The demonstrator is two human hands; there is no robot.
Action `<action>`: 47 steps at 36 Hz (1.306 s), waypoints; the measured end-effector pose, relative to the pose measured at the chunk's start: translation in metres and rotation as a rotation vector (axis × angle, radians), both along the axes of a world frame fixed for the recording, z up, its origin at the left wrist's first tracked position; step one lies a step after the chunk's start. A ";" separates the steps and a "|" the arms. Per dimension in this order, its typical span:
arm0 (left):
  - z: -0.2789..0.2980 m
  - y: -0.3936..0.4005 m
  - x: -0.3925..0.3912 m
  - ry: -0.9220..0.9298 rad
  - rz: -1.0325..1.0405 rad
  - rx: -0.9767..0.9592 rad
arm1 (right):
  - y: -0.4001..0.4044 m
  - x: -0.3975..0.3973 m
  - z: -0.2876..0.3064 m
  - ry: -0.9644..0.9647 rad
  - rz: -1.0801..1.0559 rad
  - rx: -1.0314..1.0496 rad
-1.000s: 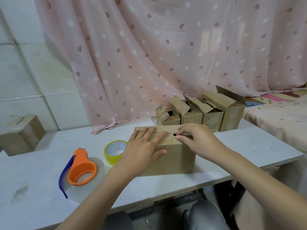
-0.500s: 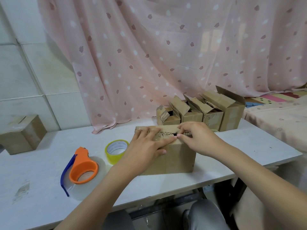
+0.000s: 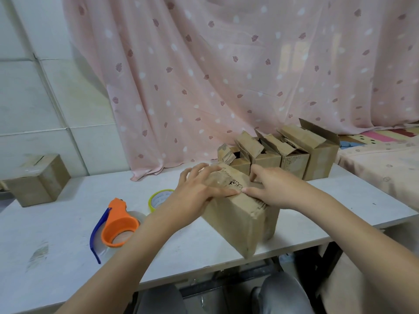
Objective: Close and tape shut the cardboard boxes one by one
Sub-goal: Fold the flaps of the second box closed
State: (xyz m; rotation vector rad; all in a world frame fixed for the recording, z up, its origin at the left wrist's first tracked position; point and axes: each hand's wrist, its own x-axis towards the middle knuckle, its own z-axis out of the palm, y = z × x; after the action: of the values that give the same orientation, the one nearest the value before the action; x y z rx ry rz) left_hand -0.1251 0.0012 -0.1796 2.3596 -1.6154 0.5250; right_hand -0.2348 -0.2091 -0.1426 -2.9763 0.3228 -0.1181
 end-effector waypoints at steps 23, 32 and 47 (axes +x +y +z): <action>-0.006 0.013 -0.001 0.243 0.043 -0.094 | 0.045 -0.002 -0.006 -0.183 0.203 0.214; -0.012 0.014 -0.001 0.318 0.046 -0.081 | 0.050 -0.001 0.015 -0.218 0.198 0.233; -0.021 0.014 0.008 0.230 0.003 -0.073 | 0.045 -0.005 -0.012 0.165 0.108 -0.015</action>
State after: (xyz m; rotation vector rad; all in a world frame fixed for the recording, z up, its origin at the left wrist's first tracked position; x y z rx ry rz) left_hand -0.1176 0.0156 -0.2005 2.2748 -1.4654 0.2948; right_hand -0.2400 -0.1646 -0.1547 -3.0167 0.1800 0.1374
